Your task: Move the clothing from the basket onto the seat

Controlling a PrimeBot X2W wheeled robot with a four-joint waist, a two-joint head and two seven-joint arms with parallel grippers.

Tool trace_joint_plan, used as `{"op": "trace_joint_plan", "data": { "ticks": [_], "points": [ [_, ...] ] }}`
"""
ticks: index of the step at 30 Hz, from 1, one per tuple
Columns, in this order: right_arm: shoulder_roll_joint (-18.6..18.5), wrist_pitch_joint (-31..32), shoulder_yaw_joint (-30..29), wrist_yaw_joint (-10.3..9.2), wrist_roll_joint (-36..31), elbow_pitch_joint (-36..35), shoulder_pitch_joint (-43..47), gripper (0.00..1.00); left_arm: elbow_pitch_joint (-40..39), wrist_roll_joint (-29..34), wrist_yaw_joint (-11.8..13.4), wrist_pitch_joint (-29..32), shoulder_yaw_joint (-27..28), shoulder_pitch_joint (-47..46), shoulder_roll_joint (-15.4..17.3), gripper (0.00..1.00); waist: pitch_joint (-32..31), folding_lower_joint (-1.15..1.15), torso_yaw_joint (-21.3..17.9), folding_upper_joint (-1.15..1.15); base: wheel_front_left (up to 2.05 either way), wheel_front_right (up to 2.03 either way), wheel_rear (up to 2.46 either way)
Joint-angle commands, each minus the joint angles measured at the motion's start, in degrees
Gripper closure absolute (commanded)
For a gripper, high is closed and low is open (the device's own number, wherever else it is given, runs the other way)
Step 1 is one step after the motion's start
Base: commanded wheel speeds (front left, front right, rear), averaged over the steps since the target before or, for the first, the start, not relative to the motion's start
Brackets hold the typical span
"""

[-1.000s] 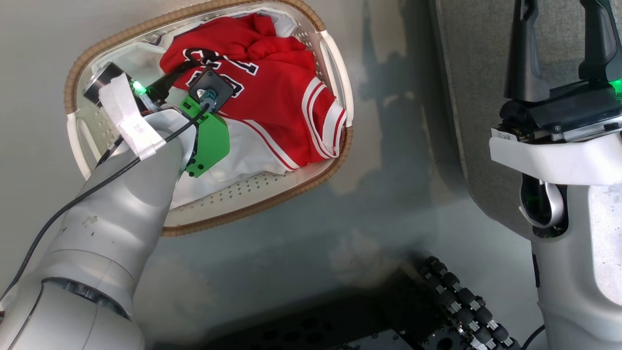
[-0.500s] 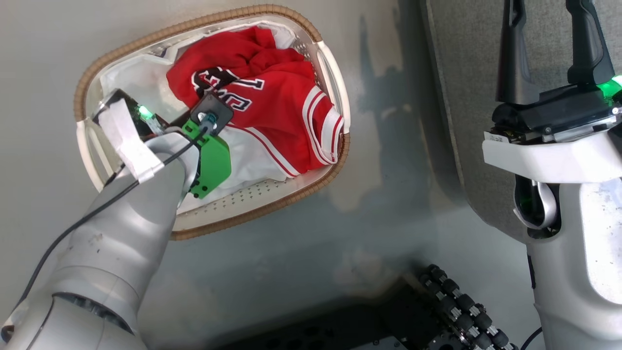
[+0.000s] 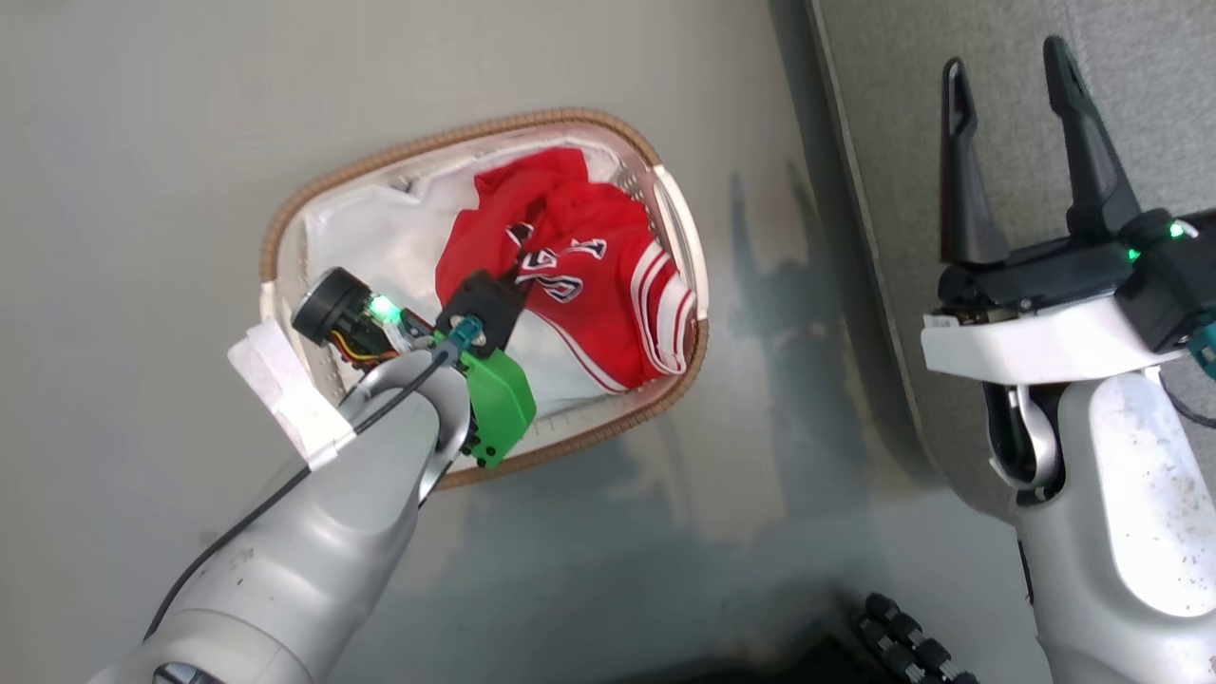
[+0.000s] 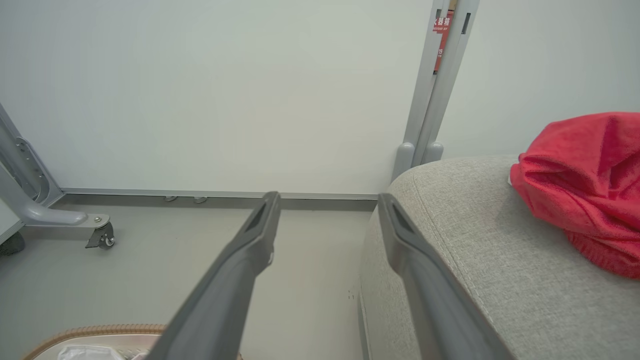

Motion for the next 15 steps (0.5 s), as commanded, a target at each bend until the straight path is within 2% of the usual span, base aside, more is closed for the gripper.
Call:
{"op": "trace_joint_plan", "data": {
  "ticks": [1,10,15],
  "points": [
    [-0.22,-0.1,-0.36,-0.08,-0.71,0.84,1.62,0.0,-2.25,-1.15,-0.12,-0.17,-1.3,1.77,1.23,1.0,-7.5,0.0,3.29,0.0,0.0,0.0,0.0],
    [-0.23,-0.1,0.03,-0.08,-1.75,5.1,7.19,0.0,-14.86,-7.12,-0.12,-0.21,-5.88,3.48,8.14,1.0,-20.03,0.0,5.85,0.0,0.0,0.0,0.0],
    [-0.23,-0.11,1.14,-0.08,-1.34,7.0,9.96,0.0,-20.15,-8.41,-0.12,0.94,-7.35,3.56,11.86,1.0,-26.55,0.0,6.34,0.0,0.0,0.0,0.0]
  ]
}}
